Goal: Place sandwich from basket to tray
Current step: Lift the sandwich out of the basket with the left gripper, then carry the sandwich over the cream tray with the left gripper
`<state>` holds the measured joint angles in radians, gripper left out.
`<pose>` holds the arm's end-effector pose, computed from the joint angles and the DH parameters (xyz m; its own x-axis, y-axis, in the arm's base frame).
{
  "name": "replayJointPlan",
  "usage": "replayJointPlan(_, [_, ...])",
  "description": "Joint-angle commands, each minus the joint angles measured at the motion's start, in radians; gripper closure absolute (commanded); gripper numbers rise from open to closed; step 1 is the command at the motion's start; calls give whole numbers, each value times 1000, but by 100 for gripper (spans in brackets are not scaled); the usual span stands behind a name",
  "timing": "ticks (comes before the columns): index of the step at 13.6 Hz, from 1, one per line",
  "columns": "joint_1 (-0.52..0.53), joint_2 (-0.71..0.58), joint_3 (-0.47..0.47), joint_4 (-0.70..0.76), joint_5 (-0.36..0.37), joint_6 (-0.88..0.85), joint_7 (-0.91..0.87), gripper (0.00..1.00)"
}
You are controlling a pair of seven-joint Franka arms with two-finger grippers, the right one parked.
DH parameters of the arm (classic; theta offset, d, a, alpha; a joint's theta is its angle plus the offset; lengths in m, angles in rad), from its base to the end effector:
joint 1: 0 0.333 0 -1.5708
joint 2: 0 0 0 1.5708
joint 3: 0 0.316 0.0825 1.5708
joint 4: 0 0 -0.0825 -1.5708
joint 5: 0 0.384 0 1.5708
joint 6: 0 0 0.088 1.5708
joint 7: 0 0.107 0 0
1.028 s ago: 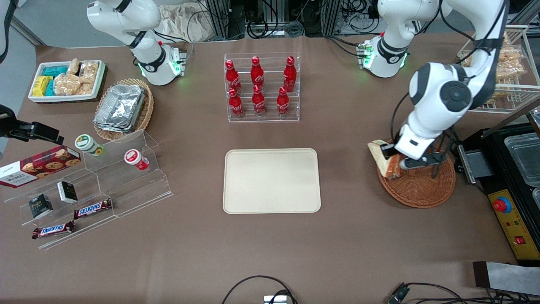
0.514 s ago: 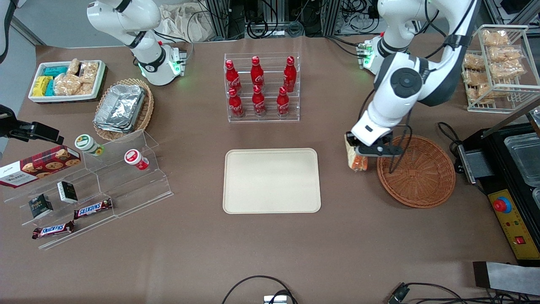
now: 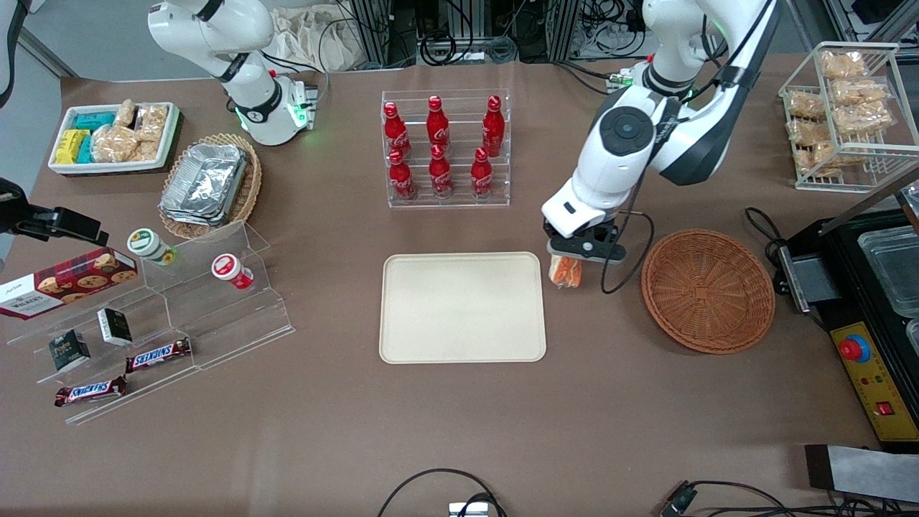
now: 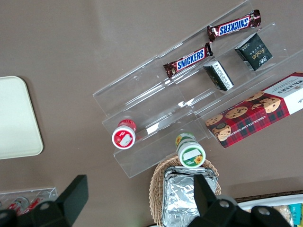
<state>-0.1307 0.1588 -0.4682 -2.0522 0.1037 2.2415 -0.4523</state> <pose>0.4835 -0.3192 0.3741 0.9784 -0.2004 0.0498 -0.2012 -0.9795 0.0099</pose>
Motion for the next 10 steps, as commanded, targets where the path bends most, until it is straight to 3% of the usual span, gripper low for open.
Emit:
replayJointPlan(1, [-50, 120, 0, 122, 60, -25, -55, 70])
replayJointPlan(4, [-79, 198, 0, 196, 68, -23, -101, 70])
replayJointPlan(10, [-83, 336, -24, 300, 163, -22, -184, 70])
